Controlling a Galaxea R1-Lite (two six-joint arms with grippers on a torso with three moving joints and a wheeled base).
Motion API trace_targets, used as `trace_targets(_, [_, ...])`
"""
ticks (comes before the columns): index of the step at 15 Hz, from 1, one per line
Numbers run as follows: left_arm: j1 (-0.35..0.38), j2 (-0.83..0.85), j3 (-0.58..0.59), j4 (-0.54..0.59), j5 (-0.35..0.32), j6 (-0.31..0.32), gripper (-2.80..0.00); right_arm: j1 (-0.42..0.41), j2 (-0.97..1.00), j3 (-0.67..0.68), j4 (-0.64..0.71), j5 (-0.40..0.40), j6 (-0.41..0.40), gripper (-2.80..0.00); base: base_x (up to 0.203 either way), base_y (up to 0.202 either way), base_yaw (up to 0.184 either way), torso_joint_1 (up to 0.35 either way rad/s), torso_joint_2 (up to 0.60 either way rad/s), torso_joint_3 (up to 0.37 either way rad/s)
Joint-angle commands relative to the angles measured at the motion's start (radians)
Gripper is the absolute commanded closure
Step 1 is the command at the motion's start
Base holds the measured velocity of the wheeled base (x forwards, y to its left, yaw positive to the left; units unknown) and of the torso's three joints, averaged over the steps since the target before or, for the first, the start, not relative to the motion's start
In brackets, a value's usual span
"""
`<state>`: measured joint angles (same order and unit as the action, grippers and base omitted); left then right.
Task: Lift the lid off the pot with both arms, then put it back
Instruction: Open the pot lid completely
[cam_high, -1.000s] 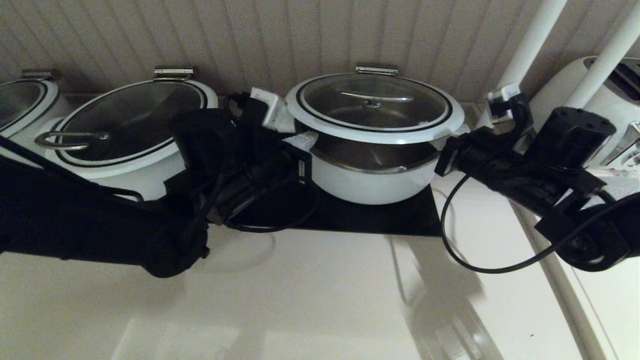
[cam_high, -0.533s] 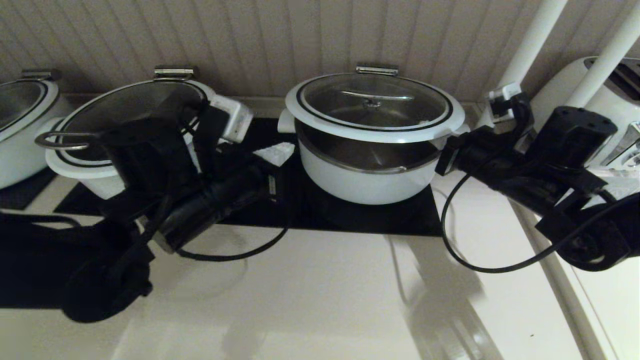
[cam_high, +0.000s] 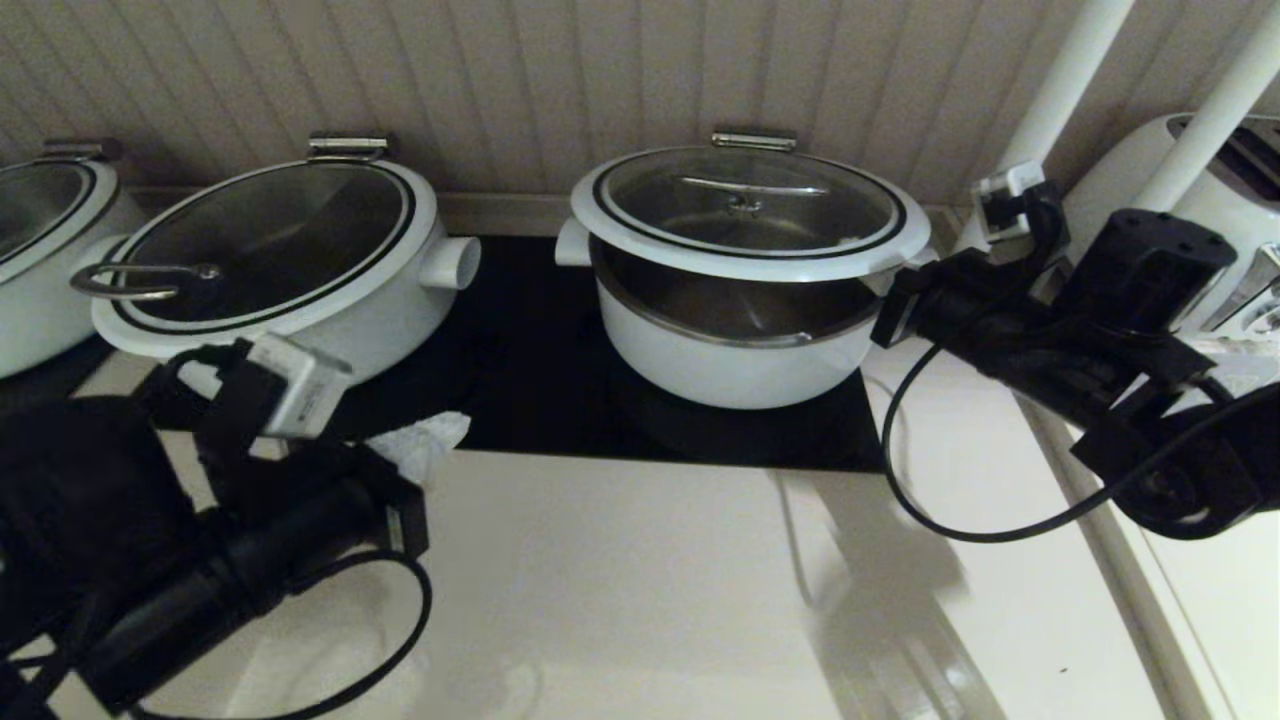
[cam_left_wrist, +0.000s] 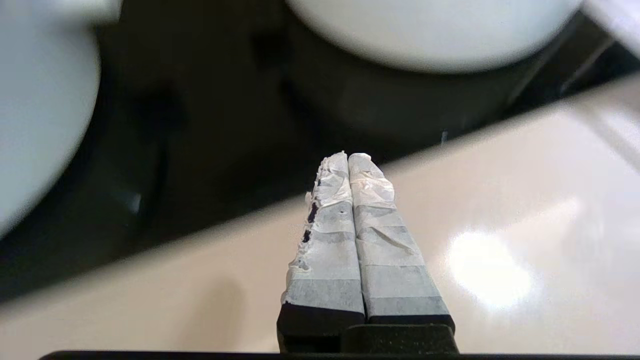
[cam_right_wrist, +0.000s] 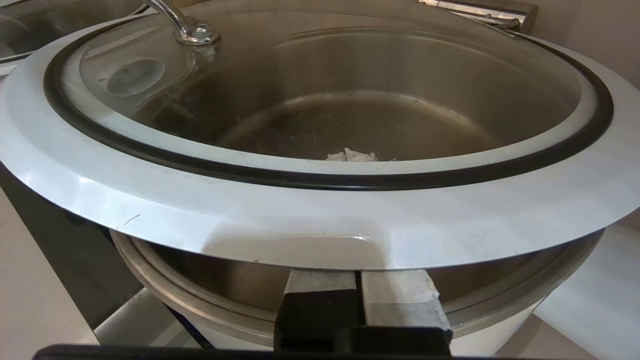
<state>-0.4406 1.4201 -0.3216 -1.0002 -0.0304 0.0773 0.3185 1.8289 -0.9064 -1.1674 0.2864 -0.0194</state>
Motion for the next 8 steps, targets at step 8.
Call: trace_targets(8, [0.108,-0.222,0.279,-0.002,0.04,-0.075,0.0,0.001,-0.005,0.0,-0.008,0.002,-0.001,0.0,0.0,0.0,0.0,0.0,0.0,0.0])
